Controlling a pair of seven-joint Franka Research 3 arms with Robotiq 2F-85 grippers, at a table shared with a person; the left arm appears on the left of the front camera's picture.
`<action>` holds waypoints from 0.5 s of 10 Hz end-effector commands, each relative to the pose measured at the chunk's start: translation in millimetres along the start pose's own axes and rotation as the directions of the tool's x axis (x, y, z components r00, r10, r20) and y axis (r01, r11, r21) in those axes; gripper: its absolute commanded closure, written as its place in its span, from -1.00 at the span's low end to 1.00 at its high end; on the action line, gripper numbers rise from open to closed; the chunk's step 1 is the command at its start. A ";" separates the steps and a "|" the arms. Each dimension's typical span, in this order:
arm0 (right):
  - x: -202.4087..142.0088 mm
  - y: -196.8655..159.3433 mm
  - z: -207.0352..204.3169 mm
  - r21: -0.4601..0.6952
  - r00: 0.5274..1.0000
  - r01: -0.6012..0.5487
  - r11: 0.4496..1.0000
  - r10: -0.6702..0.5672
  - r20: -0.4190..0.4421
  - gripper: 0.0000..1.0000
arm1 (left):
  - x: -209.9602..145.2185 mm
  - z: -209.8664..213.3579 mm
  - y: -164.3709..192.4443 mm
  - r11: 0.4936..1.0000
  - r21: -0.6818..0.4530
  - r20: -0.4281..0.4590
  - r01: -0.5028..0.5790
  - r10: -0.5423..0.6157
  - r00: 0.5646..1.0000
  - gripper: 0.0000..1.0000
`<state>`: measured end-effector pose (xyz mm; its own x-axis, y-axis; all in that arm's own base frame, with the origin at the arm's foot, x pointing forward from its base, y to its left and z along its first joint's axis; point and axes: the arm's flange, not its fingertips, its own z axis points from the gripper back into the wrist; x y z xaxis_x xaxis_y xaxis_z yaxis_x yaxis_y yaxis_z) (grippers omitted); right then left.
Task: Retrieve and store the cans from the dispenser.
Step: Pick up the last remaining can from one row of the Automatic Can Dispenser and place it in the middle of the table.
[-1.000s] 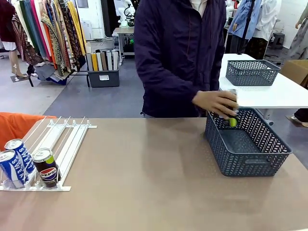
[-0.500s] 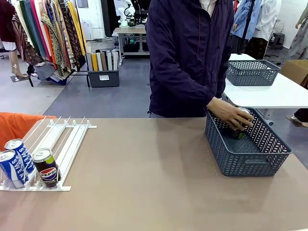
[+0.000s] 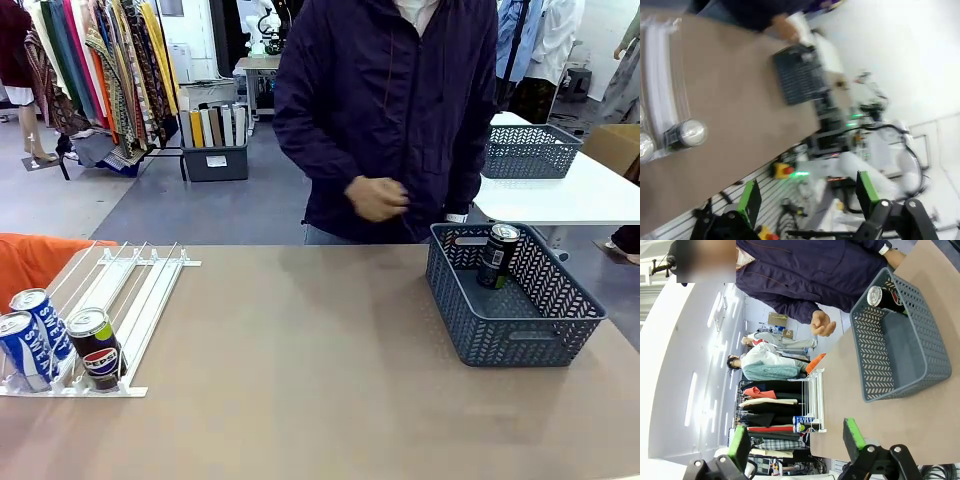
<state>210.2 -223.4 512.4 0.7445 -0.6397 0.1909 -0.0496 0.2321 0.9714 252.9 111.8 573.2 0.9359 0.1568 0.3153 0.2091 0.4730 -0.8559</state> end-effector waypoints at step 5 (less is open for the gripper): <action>2.0 1.6 -2.0 0.027 1.000 -0.025 0.999 0.024 0.012 -1.00 | 35.5 -162.6 -65.8 0.485 0.873 -0.075 0.046 0.041 0.996 -1.00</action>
<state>210.2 -223.4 512.5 0.7447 -0.6394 0.1912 -0.0498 0.2324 0.9714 309.6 -63.4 579.4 0.9495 0.0198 0.3130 0.0597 0.9683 -0.2425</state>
